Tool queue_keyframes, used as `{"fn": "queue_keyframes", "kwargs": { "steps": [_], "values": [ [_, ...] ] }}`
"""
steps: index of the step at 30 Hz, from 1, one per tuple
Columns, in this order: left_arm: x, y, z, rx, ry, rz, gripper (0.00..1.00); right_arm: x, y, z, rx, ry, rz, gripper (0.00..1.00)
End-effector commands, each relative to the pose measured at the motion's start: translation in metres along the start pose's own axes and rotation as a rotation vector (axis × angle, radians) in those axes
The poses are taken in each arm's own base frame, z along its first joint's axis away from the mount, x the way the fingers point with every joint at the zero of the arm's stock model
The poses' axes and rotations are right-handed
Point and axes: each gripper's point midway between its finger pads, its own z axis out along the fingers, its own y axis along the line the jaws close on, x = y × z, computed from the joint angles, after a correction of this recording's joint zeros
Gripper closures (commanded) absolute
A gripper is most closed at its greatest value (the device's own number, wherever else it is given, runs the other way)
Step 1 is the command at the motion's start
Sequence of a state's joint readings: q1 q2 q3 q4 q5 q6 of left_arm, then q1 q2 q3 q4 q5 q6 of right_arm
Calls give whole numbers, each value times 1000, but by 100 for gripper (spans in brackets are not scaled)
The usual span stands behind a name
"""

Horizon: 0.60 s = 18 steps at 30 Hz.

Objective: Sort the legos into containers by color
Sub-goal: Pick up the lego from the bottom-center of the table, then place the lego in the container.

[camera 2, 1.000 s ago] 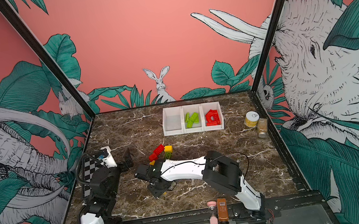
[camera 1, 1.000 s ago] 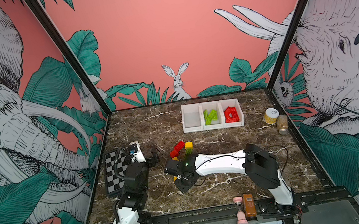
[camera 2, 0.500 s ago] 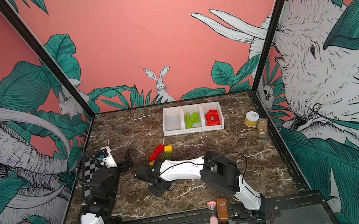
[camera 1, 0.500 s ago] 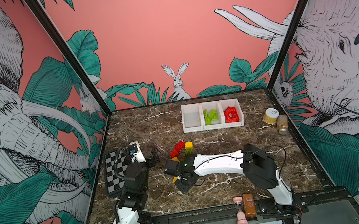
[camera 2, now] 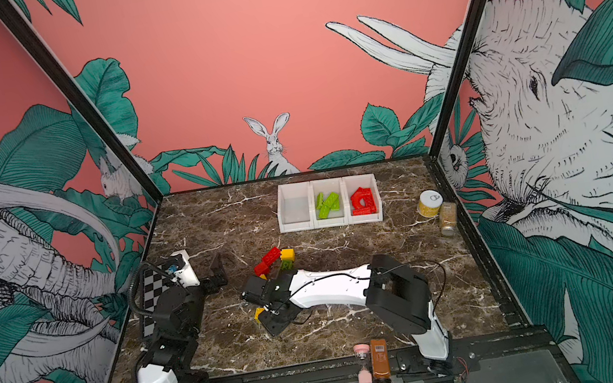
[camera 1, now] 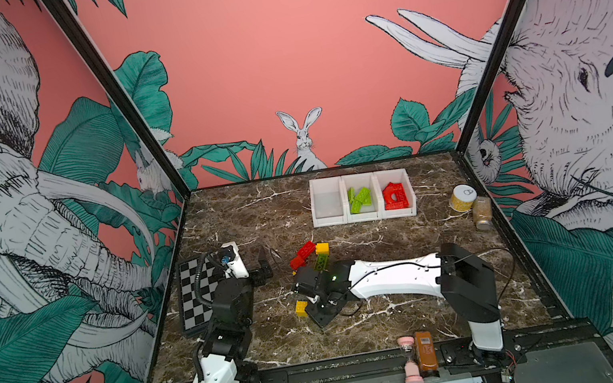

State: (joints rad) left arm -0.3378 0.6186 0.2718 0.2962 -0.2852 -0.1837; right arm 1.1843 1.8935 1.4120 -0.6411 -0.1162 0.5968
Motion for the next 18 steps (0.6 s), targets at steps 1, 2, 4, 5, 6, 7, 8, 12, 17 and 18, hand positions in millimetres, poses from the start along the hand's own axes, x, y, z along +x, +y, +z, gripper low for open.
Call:
{"fn": "queue_keyframes", "kwargs": {
  "steps": [1,2,4,5,6,7,8,12,17,18],
  "values": [
    [6,0,0,4,8,-1,1,-23,-6,-29,-48,-104,12,82],
    [7,0,0,4,10,1,1,-29,-11,-36,-51,-124,13,82],
    [6,-1,0,6,9,4,1,-41,-25,-50,-36,-168,13,82],
    [6,-1,0,10,10,4,1,-50,-35,-57,-25,-193,17,82],
    [6,-2,0,15,10,5,1,-58,-45,-64,-16,-216,19,81],
    [6,-3,0,18,12,6,1,-66,-53,-70,-14,-237,22,81],
    [6,-4,1,22,12,7,1,-75,-63,-76,-8,-257,24,81],
    [7,-13,4,70,21,15,1,-114,-106,-96,41,-340,27,81],
    [8,-18,8,88,42,28,1,-157,-162,-119,99,-428,50,81],
    [9,-19,8,95,44,30,1,-164,-171,-121,98,-440,59,81]
  ]
}}
